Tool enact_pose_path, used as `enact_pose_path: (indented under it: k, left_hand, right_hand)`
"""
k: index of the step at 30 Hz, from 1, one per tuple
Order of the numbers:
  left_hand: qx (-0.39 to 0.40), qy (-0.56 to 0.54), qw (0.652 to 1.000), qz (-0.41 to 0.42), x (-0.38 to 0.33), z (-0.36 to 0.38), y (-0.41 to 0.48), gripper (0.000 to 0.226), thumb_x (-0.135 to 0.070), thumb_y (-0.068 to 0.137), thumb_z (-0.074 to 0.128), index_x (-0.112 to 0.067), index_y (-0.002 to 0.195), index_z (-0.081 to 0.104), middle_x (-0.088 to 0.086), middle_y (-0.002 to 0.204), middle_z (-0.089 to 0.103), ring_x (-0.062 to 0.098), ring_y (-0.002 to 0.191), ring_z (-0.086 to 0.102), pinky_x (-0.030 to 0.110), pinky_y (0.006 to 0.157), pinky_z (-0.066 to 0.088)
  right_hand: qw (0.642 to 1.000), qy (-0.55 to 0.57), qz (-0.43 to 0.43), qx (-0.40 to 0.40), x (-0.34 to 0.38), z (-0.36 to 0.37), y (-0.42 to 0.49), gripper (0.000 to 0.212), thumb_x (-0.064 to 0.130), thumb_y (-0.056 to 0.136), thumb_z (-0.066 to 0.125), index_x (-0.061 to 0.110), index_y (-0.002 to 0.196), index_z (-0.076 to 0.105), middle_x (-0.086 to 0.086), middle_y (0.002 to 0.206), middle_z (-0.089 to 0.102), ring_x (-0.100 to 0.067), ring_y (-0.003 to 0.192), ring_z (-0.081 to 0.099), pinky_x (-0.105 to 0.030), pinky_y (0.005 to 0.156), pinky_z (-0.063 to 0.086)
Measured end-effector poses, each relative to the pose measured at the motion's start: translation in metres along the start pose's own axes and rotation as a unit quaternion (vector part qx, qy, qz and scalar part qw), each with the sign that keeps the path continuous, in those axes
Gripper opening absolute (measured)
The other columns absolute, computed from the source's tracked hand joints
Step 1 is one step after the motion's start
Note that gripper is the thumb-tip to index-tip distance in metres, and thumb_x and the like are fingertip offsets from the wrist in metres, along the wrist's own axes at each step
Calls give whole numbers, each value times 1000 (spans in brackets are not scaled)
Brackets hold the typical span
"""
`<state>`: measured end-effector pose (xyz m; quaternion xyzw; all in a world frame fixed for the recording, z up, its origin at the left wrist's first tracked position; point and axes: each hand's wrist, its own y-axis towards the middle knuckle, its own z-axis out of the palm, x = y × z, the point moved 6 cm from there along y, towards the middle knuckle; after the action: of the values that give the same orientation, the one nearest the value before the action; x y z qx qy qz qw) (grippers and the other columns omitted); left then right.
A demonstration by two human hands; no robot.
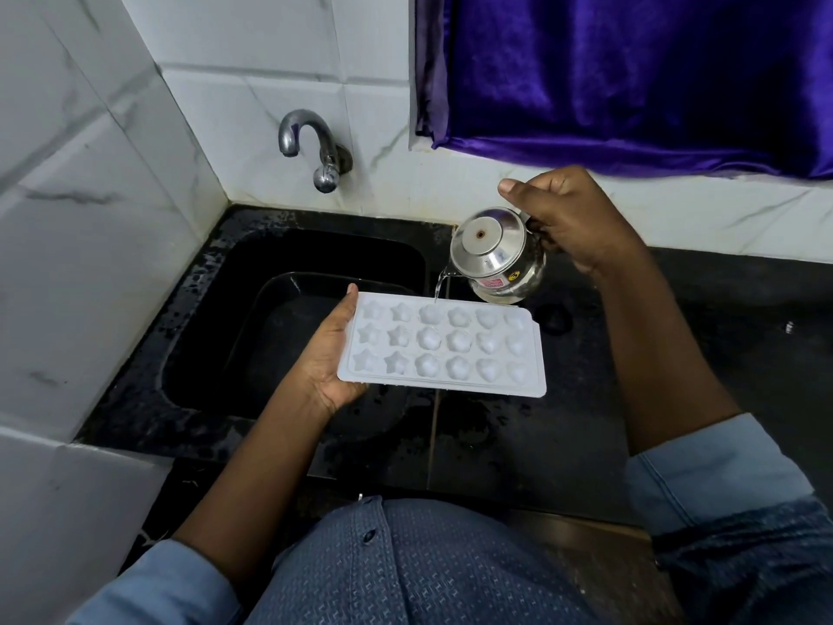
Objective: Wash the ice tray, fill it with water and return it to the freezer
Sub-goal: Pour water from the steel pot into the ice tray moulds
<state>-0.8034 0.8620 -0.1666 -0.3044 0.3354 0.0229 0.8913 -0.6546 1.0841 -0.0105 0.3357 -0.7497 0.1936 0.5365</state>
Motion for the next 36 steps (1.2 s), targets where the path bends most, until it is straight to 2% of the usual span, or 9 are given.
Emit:
enact_pose_path:
  k: [5,11,14,20,23,26,28,34,36]
  left_hand:
    - [-3,-1,1000,4,1,-1,1,70,-67,103,48,-10,138,66,19,137,70,37,123,70,54,97,57]
    - [9,-3,1000,-4,6,5,3,72,-68,102,48,-9,138,66,20,137,69,37,122,71,53,94,59]
    - [13,-4,1000,-2,6,6,2,71,-67,103,48,-7,137,67,21,138,69,37,121,71,52,93,61]
    - [12,-14,1000,-7,6,0,4,78,-68,100,54,-7,148,59,22,145,64,41,135,61,60,117,43]
    - [16,-16,1000,-9,7,-3,5,78,-68,101,53,-7,148,59,22,145,63,41,136,60,61,119,41]
    - [20,-17,1000,-8,8,-3,5,78,-68,101,52,-7,149,58,22,145,63,41,136,60,59,115,45]
    - [19,-13,1000,-6,8,-3,4,78,-69,101,52,-7,148,59,21,144,65,41,135,61,59,113,47]
    - [14,-14,1000,-6,10,-5,4,77,-68,100,53,-7,147,60,22,142,66,41,133,62,59,112,48]
    - [16,-13,1000,-4,9,-4,5,77,-68,101,52,-7,146,61,22,141,66,41,132,63,58,110,50]
  right_hand:
    - [999,32,11,-11,-2,1,-3,57,34,102,67,19,57,36,4,51,29,-12,47,25,-20,45,26]
    - [995,93,41,-24,-11,6,-6,55,38,102,67,21,60,34,3,53,28,-13,48,23,-34,53,15]
    - [995,93,37,-15,-8,15,-6,55,39,102,66,21,62,34,2,55,27,-13,48,23,-31,51,16]
    - [999,52,12,10,2,35,-3,57,36,103,65,22,60,31,1,57,24,-13,50,24,-21,47,25]
    - [999,33,0,17,4,38,-1,59,36,103,66,16,58,33,-6,60,24,-17,53,25,-24,49,26]
    - [999,12,-19,25,6,38,2,67,37,102,67,-9,66,34,-11,65,29,-22,57,24,-24,51,32]
    - [999,3,-27,27,7,38,4,67,36,102,67,-12,66,36,-10,66,32,-22,58,26,-25,55,34]
    - [999,-3,-31,18,10,36,7,58,34,103,66,14,56,38,1,53,30,-11,48,29,-19,53,38]
    - [999,-1,-32,19,12,35,7,58,34,103,66,16,56,38,2,52,30,-12,48,28,-20,52,36]
